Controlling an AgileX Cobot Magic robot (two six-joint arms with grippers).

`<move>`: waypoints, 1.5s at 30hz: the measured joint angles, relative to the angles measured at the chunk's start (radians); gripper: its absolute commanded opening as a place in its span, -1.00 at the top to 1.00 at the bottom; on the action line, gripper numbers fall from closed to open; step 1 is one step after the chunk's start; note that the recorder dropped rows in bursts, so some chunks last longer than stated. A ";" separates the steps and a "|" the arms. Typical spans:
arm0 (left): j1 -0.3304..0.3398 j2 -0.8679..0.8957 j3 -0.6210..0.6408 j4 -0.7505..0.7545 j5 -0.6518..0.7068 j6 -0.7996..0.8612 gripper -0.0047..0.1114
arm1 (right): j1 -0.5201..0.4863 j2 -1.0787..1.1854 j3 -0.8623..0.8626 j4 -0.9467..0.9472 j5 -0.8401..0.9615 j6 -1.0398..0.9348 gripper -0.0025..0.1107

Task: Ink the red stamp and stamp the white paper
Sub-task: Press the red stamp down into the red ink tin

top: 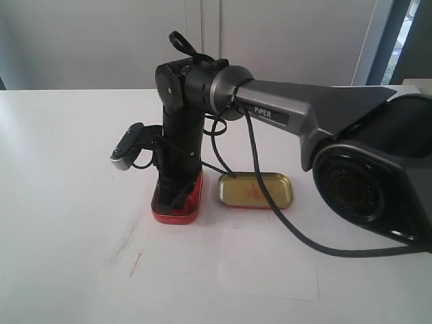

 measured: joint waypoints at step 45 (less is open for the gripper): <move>0.000 0.000 0.000 0.000 0.000 0.000 0.92 | -0.016 0.066 -0.038 0.049 0.031 -0.020 0.96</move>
